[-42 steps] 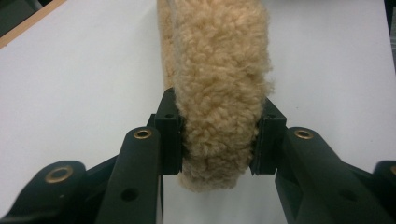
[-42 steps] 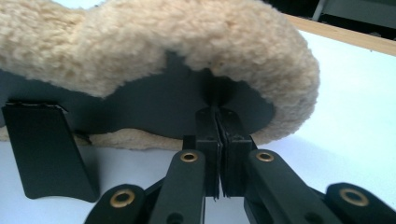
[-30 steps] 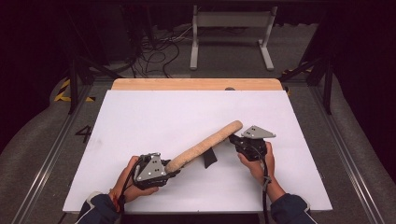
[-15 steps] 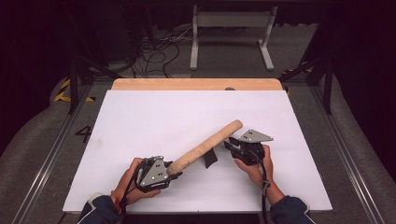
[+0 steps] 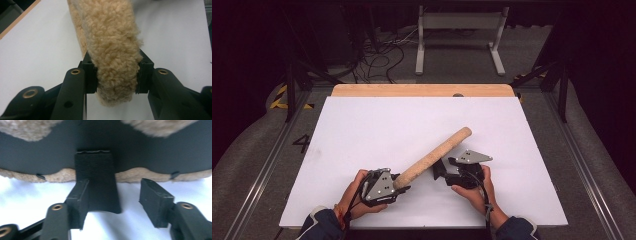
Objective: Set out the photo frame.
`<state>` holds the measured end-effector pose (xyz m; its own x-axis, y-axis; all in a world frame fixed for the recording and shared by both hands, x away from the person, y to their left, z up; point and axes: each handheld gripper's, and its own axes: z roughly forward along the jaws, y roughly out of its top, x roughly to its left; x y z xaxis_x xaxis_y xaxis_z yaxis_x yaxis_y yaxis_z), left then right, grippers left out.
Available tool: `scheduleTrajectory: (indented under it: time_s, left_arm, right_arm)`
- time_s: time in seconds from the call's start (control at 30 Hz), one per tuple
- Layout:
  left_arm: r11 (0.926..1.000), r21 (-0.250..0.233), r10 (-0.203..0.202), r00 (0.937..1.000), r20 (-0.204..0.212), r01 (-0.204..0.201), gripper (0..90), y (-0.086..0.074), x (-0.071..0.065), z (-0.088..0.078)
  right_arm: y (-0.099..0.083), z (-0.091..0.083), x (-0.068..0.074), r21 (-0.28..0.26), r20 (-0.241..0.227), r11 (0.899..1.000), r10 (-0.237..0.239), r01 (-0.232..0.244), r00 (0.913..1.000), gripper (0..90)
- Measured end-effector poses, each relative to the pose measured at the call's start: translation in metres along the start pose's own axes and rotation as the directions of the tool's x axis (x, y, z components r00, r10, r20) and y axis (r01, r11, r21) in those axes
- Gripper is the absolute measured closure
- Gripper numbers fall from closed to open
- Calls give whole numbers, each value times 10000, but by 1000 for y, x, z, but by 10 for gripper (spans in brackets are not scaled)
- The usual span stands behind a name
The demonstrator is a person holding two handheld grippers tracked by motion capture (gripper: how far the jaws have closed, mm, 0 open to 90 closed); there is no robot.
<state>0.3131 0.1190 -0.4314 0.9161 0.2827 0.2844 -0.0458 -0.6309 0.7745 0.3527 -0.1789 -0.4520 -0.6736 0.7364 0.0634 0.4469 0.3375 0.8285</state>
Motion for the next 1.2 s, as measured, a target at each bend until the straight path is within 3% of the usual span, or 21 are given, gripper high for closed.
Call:
scheduleTrajectory:
  time_s: [0.13, 0.47, 0.63, 0.73, 0.83, 0.93, 1.0, 1.1, 1.2]
  left_arm:
    - [9999, 24, -152, 9999, 20, 151, 625, 0, -1, 0]
    - [10000, -5, -89, 9999, 89, 89, 617, 2, -4, 3]
    - [9999, 6, -151, 9998, 122, 150, 618, 2, -4, 2]
    - [9998, -67, -187, 9996, 212, 188, 618, 2, -5, 2]
    - [9995, -78, -305, 9992, 268, 307, 619, 3, -6, 2]
    - [9998, -75, -190, 9995, 264, 192, 620, 4, -9, 3]
    - [9998, -68, -178, 9995, 246, 180, 621, 5, -11, 3]
    - [9998, -98, -177, 9993, 324, 180, 621, 6, -13, 3]
    - [9998, -97, -160, 9992, 353, 164, 621, 6, -14, 3]
  right_arm:
    - [-2, 5, 4, 91, -65, 10000, 19, -19, 10000, 327]
    - [-2, 4, 13, 106, 4, 9995, -290, 290, 9996, 344]
    - [2, -12, 8, -286, 119, 9985, -473, 477, 9988, 503]
    - [6, -24, -2, -401, 728, 9973, -586, 616, 9956, 681]
    - [11, -30, -16, -775, 1241, 9968, -115, 212, 9922, 799]
    - [17, -31, -32, -1186, 1443, 9928, 310, -138, 9891, 856]
    - [21, -31, -40, -1312, 1520, 9913, 244, -43, 9881, 886]
    - [24, -28, -48, -1327, 1110, 9909, 355, -206, 9932, 898]
    - [28, -23, -48, -1261, 1029, 9920, 103, 28, 9946, 900]
